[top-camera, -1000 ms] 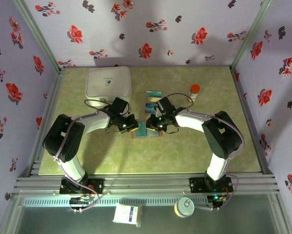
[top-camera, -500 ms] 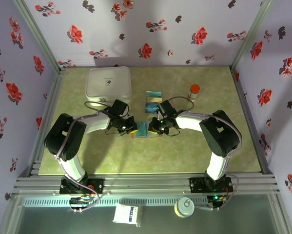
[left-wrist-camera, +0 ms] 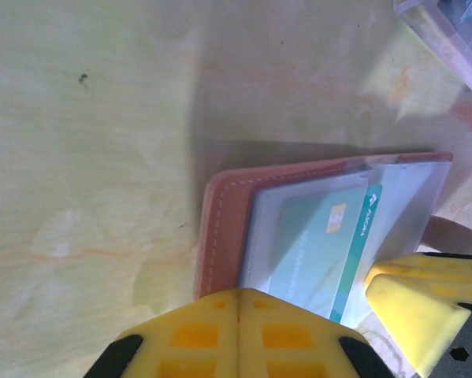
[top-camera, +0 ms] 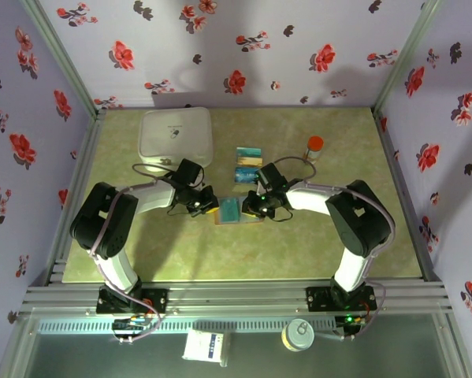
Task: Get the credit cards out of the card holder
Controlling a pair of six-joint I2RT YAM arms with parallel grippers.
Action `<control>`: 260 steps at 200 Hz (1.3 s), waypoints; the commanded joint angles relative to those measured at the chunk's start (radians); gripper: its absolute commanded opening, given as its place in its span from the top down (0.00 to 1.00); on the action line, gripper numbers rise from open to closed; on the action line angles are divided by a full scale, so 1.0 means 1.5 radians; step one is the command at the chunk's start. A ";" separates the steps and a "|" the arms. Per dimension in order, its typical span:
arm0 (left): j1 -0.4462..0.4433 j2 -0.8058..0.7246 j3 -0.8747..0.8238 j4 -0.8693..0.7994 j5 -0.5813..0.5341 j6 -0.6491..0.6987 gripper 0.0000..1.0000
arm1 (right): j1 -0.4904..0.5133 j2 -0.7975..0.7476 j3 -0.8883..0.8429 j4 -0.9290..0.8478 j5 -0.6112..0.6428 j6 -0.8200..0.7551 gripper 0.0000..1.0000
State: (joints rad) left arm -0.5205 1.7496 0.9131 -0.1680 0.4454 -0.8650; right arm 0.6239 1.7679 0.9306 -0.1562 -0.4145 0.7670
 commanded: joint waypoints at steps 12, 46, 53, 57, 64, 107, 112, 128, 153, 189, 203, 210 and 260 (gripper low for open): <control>0.005 0.007 -0.007 -0.008 -0.002 0.015 0.94 | 0.002 -0.020 0.018 -0.034 0.013 -0.010 0.81; 0.005 0.002 -0.005 -0.003 -0.001 0.010 0.97 | 0.003 -0.008 0.049 -0.024 -0.010 -0.008 0.81; 0.005 0.002 -0.005 -0.003 0.001 0.010 0.98 | 0.003 -0.006 0.054 -0.025 -0.012 -0.009 0.81; 0.005 0.003 -0.004 -0.003 0.002 0.010 0.98 | 0.003 -0.005 0.057 -0.025 -0.014 -0.009 0.81; 0.005 0.005 -0.003 -0.005 0.002 0.012 0.99 | 0.003 -0.004 0.061 -0.024 -0.015 -0.010 0.81; 0.007 0.023 -0.001 -0.033 -0.005 0.031 1.00 | 0.003 0.001 0.077 -0.035 -0.012 -0.015 0.80; 0.008 0.024 0.000 -0.038 -0.008 0.035 1.00 | 0.003 0.001 0.078 -0.036 -0.012 -0.014 0.80; 0.012 0.030 0.006 -0.054 -0.020 0.048 1.00 | 0.003 0.005 0.079 -0.038 -0.011 -0.013 0.80; 0.017 0.046 0.021 -0.069 -0.024 0.066 1.00 | 0.004 0.010 0.082 -0.036 -0.015 -0.010 0.80; 0.024 0.041 0.041 -0.096 -0.034 0.084 1.00 | 0.008 0.018 0.099 -0.035 -0.022 -0.008 0.80; 0.027 0.034 0.047 -0.101 -0.036 0.087 1.00 | 0.010 0.023 0.108 -0.034 -0.026 -0.008 0.80; 0.029 0.030 0.049 -0.102 -0.036 0.088 1.00 | 0.012 0.027 0.112 -0.034 -0.027 -0.008 0.80; 0.029 -0.021 0.049 -0.116 -0.028 0.080 0.99 | 0.019 0.047 0.128 -0.030 -0.035 -0.006 0.80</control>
State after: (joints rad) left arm -0.4839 1.7809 0.9760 -0.2886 0.4179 -0.7628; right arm 0.6430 1.8118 1.0981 -0.1921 -0.4500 0.7670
